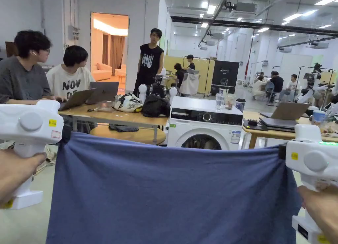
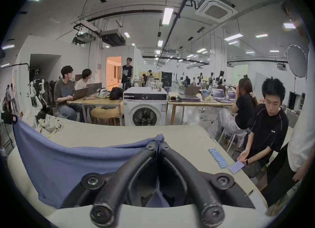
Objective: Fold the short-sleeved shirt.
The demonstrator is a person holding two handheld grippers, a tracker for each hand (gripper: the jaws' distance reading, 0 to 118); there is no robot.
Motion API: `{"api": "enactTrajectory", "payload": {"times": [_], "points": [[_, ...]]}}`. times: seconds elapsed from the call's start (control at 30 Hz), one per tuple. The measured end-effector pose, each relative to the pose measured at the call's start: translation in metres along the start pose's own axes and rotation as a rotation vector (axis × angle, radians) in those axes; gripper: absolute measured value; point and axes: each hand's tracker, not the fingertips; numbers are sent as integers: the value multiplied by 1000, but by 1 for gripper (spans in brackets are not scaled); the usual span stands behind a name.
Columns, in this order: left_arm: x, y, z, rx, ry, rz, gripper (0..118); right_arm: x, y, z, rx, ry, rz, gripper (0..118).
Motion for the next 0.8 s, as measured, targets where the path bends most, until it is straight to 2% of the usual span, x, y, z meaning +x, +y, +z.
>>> {"api": "enactTrajectory", "payload": {"times": [0.23, 0.57, 0.8], "points": [[11, 67, -12, 77, 22, -13, 0, -11, 59, -57, 51, -43, -5, 0], [14, 168, -19, 192, 30, 3, 0, -20, 158, -67, 164, -74, -14, 0], [14, 188, -28, 223, 54, -16, 0, -29, 185, -68, 209, -87, 29, 0]]}}
